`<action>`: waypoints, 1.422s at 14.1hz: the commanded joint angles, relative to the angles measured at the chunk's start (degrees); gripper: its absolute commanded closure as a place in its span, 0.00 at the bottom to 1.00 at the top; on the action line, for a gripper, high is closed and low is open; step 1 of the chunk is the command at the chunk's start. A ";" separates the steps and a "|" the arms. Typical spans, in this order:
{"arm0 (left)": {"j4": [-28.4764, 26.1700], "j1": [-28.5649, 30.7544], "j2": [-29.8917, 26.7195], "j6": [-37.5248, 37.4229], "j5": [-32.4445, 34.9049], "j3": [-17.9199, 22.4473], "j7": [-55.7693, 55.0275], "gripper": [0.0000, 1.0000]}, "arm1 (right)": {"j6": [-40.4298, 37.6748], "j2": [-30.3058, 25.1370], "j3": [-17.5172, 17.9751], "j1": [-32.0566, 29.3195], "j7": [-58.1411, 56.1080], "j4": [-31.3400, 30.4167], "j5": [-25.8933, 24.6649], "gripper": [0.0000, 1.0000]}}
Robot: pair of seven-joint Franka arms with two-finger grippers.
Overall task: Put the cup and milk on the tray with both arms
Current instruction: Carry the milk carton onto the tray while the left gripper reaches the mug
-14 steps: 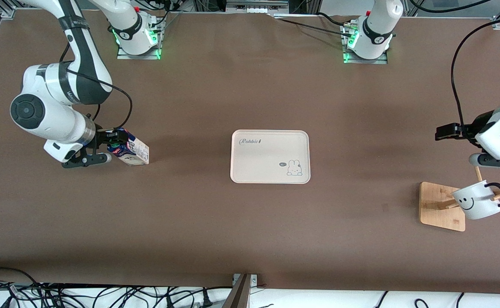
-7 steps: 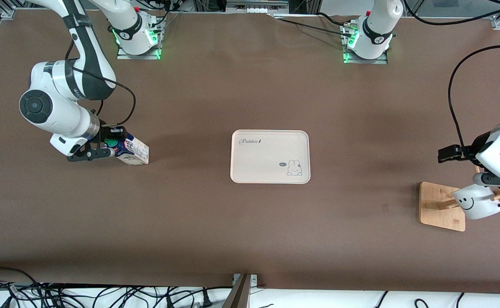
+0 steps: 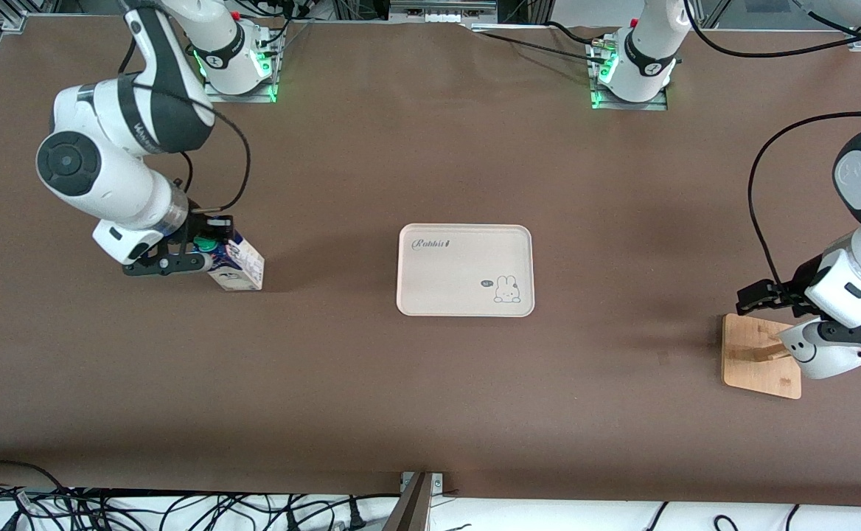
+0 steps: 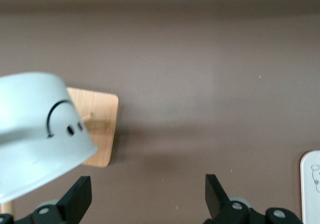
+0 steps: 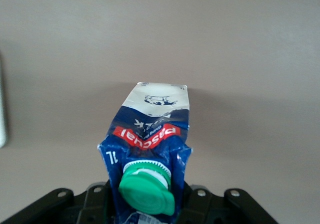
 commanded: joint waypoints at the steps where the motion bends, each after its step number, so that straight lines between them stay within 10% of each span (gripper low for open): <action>1: -16.86 -2.40 -7.32 16.36 0.01 0.25 -0.75 0.00 | -2.55 6.65 0.79 5.59 6.84 10.07 5.14 0.63; 9: -30.53 -3.81 -21.37 19.69 0.10 -1.41 -3.37 0.00 | -0.44 22.74 0.26 22.04 27.77 28.64 3.16 0.62; 20: -42.22 1.46 -28.60 41.72 0.10 -1.50 -6.02 0.00 | 4.74 27.32 0.44 25.04 31.38 28.56 2.61 0.61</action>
